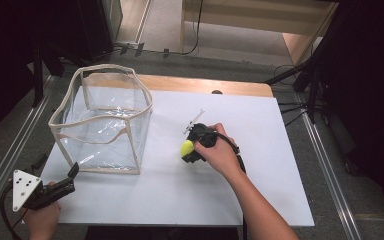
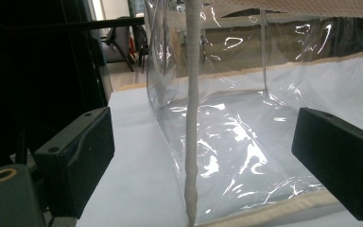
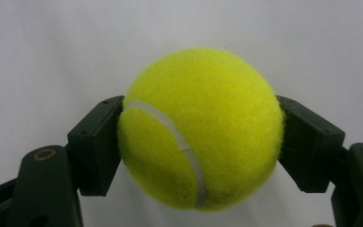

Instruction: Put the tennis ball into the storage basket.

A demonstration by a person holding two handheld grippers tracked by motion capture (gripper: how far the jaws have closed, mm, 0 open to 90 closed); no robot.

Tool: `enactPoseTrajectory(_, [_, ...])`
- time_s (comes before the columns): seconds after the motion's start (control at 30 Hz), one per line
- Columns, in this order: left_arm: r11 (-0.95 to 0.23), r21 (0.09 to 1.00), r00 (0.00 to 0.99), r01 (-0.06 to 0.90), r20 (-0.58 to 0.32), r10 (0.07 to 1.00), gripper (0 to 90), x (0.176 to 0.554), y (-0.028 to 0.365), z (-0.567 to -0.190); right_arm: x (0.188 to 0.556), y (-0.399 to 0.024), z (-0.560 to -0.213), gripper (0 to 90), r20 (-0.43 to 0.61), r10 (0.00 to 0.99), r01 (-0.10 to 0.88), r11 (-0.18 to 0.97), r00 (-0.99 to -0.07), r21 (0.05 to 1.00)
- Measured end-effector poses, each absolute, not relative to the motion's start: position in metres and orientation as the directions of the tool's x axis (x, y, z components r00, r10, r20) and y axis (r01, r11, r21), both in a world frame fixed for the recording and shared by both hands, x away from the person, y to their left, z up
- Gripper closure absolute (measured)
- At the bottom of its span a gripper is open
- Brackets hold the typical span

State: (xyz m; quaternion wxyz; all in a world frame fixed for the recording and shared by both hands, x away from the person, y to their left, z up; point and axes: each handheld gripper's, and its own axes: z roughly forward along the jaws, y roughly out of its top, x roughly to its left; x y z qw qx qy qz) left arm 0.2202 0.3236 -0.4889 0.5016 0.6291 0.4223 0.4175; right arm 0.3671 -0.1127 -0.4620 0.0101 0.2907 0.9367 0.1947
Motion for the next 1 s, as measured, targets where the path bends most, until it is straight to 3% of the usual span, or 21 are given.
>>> enactPoseTrajectory(1.0, [-0.14, 0.984, 0.296, 0.112, 0.101, 0.95, 6.9, 0.22, 0.324, -0.489, 0.373, -0.069, -0.444, 23.0, 0.103, 0.452, 0.453, 0.798, -0.886, 0.397])
